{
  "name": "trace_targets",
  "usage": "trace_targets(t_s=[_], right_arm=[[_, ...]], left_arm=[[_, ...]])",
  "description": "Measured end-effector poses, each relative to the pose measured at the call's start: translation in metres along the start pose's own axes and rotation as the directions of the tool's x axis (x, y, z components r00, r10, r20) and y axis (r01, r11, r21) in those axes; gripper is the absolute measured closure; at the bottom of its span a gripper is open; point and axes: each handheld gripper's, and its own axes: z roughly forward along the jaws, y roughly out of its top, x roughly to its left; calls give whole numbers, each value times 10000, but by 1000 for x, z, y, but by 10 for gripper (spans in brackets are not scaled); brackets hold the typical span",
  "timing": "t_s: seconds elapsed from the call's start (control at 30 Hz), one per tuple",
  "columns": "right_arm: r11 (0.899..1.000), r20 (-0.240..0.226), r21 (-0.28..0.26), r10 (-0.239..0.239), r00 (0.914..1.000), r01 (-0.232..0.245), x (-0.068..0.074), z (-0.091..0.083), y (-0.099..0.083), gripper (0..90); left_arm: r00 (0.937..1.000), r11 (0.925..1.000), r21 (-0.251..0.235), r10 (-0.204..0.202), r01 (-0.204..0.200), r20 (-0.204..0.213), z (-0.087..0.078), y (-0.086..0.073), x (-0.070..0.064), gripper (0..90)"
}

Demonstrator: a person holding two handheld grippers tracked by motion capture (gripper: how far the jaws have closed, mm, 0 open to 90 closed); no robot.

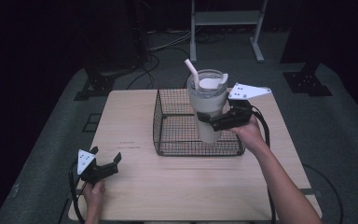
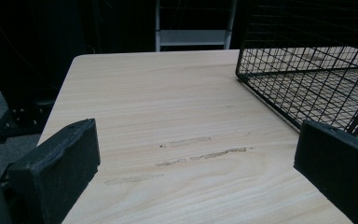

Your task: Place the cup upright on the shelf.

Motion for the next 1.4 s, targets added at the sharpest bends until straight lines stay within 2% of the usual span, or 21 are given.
trace_targets(t_s=[0.23, 0.27, 0.37, 0.4, 0.67, 1.03, 1.4], right_arm=[[9999, 10, 169, -17, 10000, 16, -10, 18, 6, 55], [9997, -1, 256, -6, 10000, 6, -14, 26, 9, 55], [9995, 10, 308, -23, 10000, 22, -17, 32, 10, 55], [9990, 0, 449, -53, 10000, 52, -20, 40, 11, 55], [9968, -3, 800, 2, 10000, -2, -27, 66, 12, 55], [9951, 87, 986, 50, 10000, -58, -36, 86, 11, 55], [9917, 427, 1228, 342, 9985, -392, -49, 107, 2, 54]], left_arm=[[10000, 10000, -34, -6, 6, -3, 0, 0, 0, 0], [10000, 10000, -35, -6, 6, -2, 0, 0, 0, 0], [10000, 10000, -29, 1, -2, -9, 0, 0, 0, 0], [10000, 10000, -33, 9, -9, -13, 0, 0, 0, 0], [10000, 10000, 14, 38, -38, 2, 0, 0, 0, 0], [10000, 10000, -17, -17, 17, 2, 0, 0, 0, 0], [10000, 10000, -20, 19, -19, 1, 0, 0, 0, 0]])
